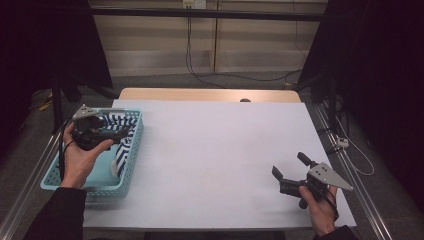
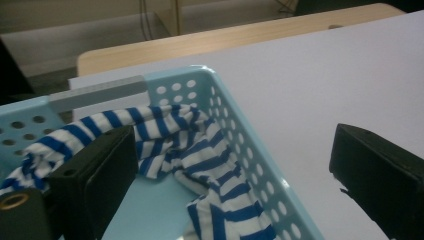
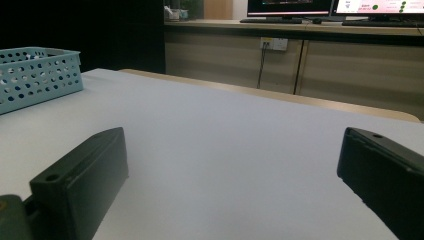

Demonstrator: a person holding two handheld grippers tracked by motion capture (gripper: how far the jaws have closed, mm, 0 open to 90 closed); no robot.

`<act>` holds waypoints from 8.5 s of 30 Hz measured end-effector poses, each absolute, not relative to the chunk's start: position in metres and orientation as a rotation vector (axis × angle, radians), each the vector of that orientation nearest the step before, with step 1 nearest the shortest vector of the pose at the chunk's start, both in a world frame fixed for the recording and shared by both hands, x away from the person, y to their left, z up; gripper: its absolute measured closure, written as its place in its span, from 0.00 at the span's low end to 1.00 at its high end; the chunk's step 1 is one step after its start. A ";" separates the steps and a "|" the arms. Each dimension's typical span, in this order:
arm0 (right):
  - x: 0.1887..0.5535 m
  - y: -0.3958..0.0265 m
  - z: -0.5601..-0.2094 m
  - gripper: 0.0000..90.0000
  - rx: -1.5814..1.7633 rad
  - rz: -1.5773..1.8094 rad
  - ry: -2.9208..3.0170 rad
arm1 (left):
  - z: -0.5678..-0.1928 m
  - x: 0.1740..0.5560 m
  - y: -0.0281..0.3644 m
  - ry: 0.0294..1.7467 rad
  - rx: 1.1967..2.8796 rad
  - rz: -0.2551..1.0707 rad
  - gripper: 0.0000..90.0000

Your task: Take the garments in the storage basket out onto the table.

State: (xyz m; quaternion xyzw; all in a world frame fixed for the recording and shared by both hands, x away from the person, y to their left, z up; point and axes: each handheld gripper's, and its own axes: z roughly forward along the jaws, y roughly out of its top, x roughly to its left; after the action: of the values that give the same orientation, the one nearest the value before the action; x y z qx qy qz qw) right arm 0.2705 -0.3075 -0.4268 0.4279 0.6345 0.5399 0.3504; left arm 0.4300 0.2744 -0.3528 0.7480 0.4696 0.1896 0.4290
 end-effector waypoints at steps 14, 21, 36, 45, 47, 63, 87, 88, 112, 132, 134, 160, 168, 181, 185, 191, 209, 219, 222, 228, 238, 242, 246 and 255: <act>0.271 -0.307 -0.427 0.00 1.105 1.401 1.658 | -0.374 0.470 0.275 1.276 1.948 0.474 0.09; 0.270 -0.307 -0.427 0.00 1.098 1.406 1.663 | -0.386 0.482 0.271 1.307 2.006 0.484 0.09; 0.270 -0.307 -0.427 0.00 1.096 1.404 1.670 | -0.414 0.498 0.267 1.389 2.101 0.387 0.20; 0.270 -0.306 -0.428 0.00 1.094 1.400 1.676 | -0.426 0.502 0.267 1.403 2.177 0.335 0.19; 0.270 -0.306 -0.428 0.00 1.096 1.399 1.677 | -0.427 0.501 0.266 1.409 2.193 0.306 0.26; 0.269 -0.307 -0.428 0.00 1.101 1.398 1.681 | -0.424 0.497 0.265 1.371 2.285 0.239 0.91; 0.270 -0.306 -0.428 0.00 1.099 1.392 1.683 | -0.420 0.502 0.268 1.371 2.197 0.283 0.36; 0.270 -0.306 -0.428 0.00 1.101 1.392 1.684 | -0.421 0.502 0.267 1.364 2.206 0.281 0.32; 0.270 -0.305 -0.429 0.00 1.090 1.393 1.700 | -0.430 0.502 0.263 1.365 2.194 0.105 0.81; 0.269 -0.306 -0.429 0.00 1.103 1.393 1.687 | -0.403 0.489 0.269 1.351 2.092 0.189 0.86; 0.269 -0.306 -0.429 0.00 1.100 1.395 1.687 | -0.398 0.486 0.271 1.344 2.071 0.195 0.86; 0.269 -0.307 -0.428 0.00 1.106 1.391 1.686 | -0.372 0.442 0.298 1.201 1.891 0.440 0.85; 0.269 -0.306 -0.429 0.00 1.105 1.394 1.684 | -0.369 0.431 0.301 1.162 1.856 0.502 0.85; 0.268 -0.307 -0.428 0.00 1.097 1.400 1.683 | -0.360 0.421 0.300 1.110 1.793 0.567 0.85; 0.267 -0.307 -0.428 0.00 1.099 1.395 1.683 | -0.357 0.418 0.300 1.068 1.778 0.613 0.85; 0.267 -0.307 -0.428 0.00 1.097 1.394 1.684 | -0.354 0.416 0.302 1.073 1.743 0.633 0.85; 0.267 -0.307 -0.428 0.00 1.102 1.388 1.681 | -0.336 0.403 0.316 1.038 1.633 0.720 0.85; 0.267 -0.307 -0.428 0.00 1.100 1.387 1.682 | -0.323 0.394 0.319 1.028 1.575 0.725 0.85; 0.266 -0.307 -0.428 0.00 1.099 1.386 1.683 | -0.317 0.391 0.321 1.015 1.571 0.743 0.85; 0.266 -0.307 -0.428 0.00 1.099 1.386 1.682 | -0.310 0.387 0.318 1.010 1.557 0.739 0.85; 0.266 -0.307 -0.428 0.00 1.096 1.385 1.681 | -0.293 0.376 0.312 0.975 1.549 0.773 0.85; 0.266 -0.308 -0.428 0.00 1.093 1.389 1.681 | -0.288 0.373 0.312 0.961 1.548 0.788 0.85; 0.266 -0.307 -0.428 0.00 1.093 1.391 1.680 | -0.284 0.370 0.311 0.963 1.543 0.786 0.85; 0.266 -0.307 -0.428 0.00 1.094 1.388 1.682 | -0.268 0.358 0.305 0.931 1.517 0.803 0.85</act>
State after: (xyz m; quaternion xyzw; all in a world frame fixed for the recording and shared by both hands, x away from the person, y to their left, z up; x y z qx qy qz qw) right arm 0.2662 -0.3070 -0.4280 0.4210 0.6474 0.5342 0.3438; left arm 0.3585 0.3047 -0.2684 0.6435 0.3950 0.3407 0.5601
